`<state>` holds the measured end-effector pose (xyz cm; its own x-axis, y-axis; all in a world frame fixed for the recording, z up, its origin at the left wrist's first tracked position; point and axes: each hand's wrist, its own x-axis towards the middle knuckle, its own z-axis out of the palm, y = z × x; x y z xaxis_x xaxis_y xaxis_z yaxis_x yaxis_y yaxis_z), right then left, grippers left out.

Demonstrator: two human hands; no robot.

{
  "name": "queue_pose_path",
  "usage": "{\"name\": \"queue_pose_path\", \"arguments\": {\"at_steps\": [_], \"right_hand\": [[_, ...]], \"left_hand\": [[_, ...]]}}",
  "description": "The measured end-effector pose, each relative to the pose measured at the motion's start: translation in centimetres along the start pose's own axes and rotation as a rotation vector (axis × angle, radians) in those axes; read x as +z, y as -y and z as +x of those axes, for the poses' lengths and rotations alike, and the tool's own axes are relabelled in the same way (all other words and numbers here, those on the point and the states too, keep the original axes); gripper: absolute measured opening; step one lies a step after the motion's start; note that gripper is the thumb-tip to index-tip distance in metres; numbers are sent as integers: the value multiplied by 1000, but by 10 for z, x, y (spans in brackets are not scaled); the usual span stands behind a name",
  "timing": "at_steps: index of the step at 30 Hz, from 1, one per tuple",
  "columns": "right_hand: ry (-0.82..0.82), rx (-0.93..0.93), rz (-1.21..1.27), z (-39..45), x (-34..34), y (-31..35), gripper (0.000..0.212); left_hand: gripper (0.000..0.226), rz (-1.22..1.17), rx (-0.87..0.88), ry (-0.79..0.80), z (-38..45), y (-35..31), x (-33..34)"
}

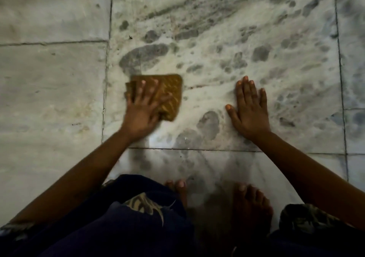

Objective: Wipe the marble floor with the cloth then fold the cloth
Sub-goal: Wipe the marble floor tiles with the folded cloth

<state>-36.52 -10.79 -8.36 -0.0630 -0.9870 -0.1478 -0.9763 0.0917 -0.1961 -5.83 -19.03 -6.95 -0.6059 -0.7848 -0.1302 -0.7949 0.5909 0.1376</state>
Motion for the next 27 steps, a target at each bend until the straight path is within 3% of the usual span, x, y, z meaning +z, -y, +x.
{"name": "queue_pose_path", "arguments": {"at_steps": [4, 6, 11, 16, 18, 22, 27], "right_hand": [[6, -2, -14, 1, 0, 0, 73], [3, 0, -18, 1, 1, -1, 74], [18, 2, -5, 2, 1, -1, 75], [15, -2, 8, 1, 0, 0, 76], [16, -2, 28, 1, -1, 1, 77], [26, 6, 30, -1, -3, 0, 78], [50, 13, 28, 1, -5, 1, 81]], "left_hand": [[61, -7, -360, 21, 61, 38, -22], [56, -32, -439, 98, 106, 36, -33], [54, 26, -173, 223, 139, -24, -33], [56, -8, 84, 84, 21, -59, 1], [55, -11, 109, 69, -33, -51, 11], [58, -40, -67, 25, -66, -11, 11], [73, -32, -377, 73, 22, 19, -15]]}}
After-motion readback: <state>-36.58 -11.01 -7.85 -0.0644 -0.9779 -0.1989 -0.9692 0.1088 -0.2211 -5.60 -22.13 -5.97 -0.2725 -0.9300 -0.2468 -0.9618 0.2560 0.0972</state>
